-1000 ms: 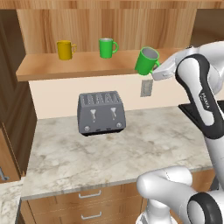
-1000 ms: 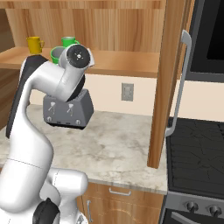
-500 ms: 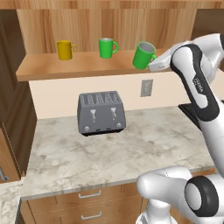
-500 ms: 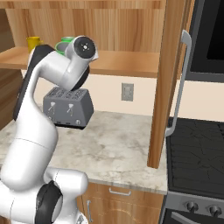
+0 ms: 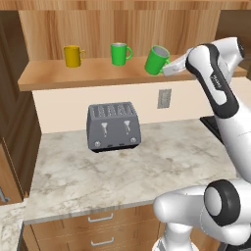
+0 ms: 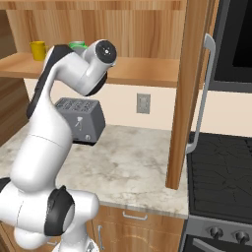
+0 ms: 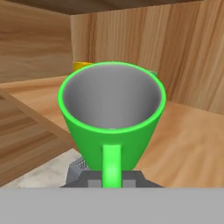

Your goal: Pick the mug on the counter and place it in the cabinet with the handle facing the right, like the mugs already inside.

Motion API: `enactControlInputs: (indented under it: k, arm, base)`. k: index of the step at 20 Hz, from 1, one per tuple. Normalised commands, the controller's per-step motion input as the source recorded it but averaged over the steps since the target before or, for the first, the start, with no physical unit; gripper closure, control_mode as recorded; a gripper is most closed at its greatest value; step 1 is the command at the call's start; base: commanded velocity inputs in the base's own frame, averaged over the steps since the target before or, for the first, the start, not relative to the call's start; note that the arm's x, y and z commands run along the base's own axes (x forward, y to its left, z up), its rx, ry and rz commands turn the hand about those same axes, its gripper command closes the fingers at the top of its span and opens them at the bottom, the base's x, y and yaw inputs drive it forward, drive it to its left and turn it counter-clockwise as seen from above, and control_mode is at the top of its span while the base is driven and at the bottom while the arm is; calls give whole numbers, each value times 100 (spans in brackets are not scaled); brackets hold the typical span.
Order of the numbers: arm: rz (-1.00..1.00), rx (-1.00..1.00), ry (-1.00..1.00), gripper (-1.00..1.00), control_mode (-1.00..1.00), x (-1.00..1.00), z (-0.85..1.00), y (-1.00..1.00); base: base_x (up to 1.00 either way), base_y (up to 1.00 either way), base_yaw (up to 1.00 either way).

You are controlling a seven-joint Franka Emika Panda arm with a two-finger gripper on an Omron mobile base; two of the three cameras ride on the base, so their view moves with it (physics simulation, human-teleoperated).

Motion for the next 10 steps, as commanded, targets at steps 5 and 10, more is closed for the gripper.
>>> enactControlInputs:
  k: [5,10]
  arm:
    - [4,2,3,100,-100,22,-1,0]
    - [3,0,0,100,-100,1,0,0]
  base:
    - [0,0,0]
    - [0,0,0]
